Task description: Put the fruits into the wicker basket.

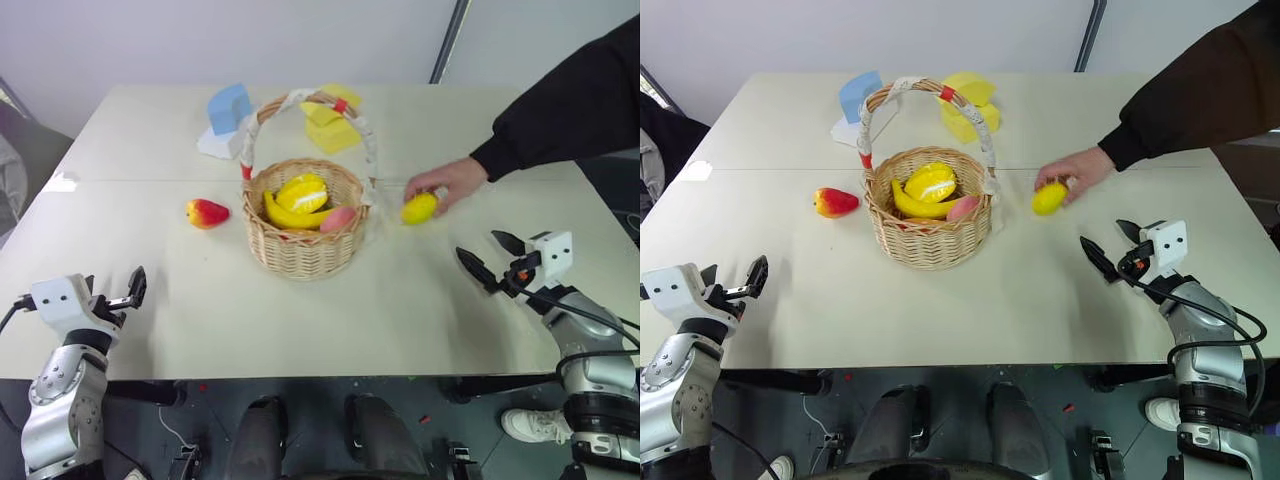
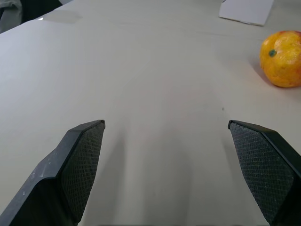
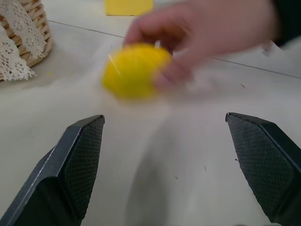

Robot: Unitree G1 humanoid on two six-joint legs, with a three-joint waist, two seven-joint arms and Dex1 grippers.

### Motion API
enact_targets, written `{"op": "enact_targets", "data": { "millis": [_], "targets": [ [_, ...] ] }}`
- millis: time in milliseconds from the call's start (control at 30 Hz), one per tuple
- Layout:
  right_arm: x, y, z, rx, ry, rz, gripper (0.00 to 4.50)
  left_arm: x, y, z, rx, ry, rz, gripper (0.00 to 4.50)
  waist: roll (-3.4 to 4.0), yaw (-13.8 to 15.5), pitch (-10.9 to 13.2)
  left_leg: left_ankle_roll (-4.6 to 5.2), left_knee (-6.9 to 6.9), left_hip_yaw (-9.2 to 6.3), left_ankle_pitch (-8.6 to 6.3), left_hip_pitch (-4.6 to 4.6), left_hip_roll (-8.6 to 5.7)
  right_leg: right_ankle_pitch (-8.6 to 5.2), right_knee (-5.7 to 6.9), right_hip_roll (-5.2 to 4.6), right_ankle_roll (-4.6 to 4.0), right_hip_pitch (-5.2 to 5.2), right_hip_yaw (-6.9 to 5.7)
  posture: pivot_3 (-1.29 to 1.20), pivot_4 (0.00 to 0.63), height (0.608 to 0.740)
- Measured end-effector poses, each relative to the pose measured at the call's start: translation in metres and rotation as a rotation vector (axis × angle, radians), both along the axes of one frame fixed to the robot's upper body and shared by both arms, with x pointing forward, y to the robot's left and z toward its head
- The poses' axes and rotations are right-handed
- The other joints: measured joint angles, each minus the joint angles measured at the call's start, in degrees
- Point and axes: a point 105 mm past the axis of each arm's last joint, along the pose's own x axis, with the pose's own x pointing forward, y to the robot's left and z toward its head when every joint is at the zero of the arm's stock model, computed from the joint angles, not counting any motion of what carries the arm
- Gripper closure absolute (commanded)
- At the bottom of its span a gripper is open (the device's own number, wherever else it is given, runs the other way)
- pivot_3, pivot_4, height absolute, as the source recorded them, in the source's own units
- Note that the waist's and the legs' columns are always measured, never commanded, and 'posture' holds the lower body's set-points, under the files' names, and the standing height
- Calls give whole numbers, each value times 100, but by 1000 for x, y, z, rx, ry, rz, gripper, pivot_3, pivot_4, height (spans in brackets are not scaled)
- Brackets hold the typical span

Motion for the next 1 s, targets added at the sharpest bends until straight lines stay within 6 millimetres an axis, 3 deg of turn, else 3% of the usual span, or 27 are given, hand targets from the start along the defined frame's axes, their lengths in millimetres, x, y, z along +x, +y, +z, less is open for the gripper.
{"op": "enact_targets", "data": {
  "millis": [800, 1000],
  "targets": [
    [0, 0, 0, -1, -1, 2, 179, 6, -7, 0, -4, 9, -26, 0, 0, -4, 0, 0, 0, 0, 0, 0, 0, 0, 1, 1, 0, 0, 0, 0, 150, 740],
    [0, 11, 12, -14, -27, 42, 179, 13, -7, 9, 11, -5, -35, 0, 0, -2, 0, 0, 0, -1, 0, 0, 0, 0, 1, 2, 1, 0, 0, 0, 150, 740]
  ]
}}
